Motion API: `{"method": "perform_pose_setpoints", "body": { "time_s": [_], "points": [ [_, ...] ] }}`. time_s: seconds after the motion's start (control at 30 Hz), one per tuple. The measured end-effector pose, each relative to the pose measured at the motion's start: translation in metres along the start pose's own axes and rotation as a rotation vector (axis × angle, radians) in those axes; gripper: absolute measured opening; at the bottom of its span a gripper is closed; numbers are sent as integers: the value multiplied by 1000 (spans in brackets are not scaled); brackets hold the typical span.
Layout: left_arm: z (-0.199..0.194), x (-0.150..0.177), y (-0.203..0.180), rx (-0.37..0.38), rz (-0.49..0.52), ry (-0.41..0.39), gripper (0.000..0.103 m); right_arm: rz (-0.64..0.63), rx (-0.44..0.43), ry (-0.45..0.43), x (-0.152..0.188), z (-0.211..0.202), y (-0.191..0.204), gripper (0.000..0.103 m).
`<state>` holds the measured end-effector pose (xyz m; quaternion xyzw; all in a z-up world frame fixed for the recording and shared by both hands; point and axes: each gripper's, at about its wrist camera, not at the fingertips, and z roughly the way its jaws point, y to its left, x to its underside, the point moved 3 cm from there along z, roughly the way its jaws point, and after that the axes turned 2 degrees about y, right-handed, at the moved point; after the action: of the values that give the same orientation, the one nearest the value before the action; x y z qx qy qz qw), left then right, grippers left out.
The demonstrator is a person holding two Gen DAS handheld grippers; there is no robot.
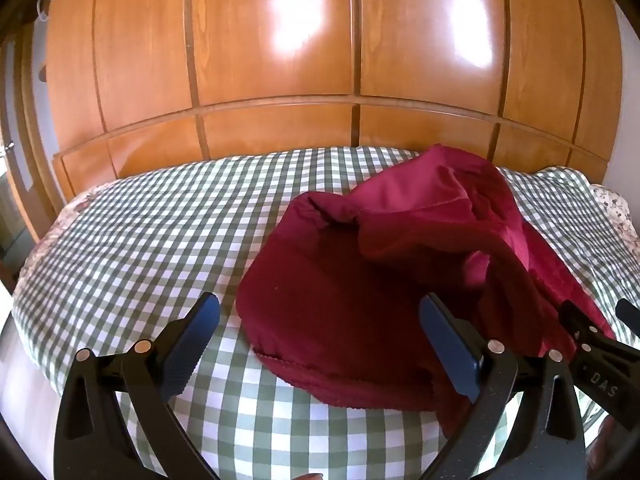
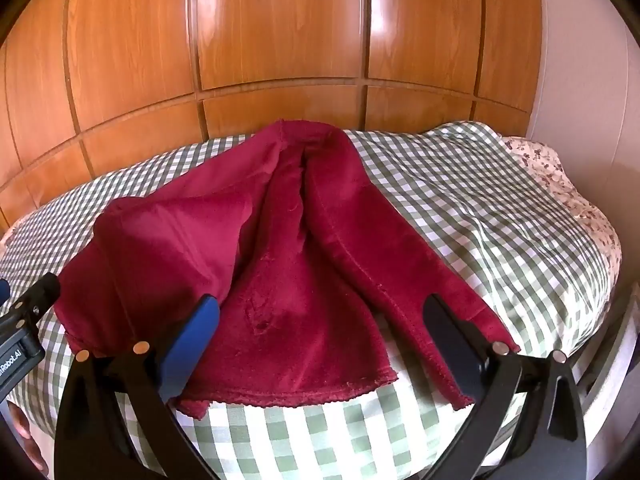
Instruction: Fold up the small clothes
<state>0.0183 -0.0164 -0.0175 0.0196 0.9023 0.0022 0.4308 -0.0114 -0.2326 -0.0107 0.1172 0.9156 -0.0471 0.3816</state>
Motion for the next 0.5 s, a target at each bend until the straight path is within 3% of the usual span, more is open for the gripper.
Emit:
{"method": "perform_pose_setpoints", "body": {
  "time_s": [0.5],
  "points": [
    [-3,6,-5,20,15,5,99,-2,14,6,2,-1,-3,101]
  ]
}}
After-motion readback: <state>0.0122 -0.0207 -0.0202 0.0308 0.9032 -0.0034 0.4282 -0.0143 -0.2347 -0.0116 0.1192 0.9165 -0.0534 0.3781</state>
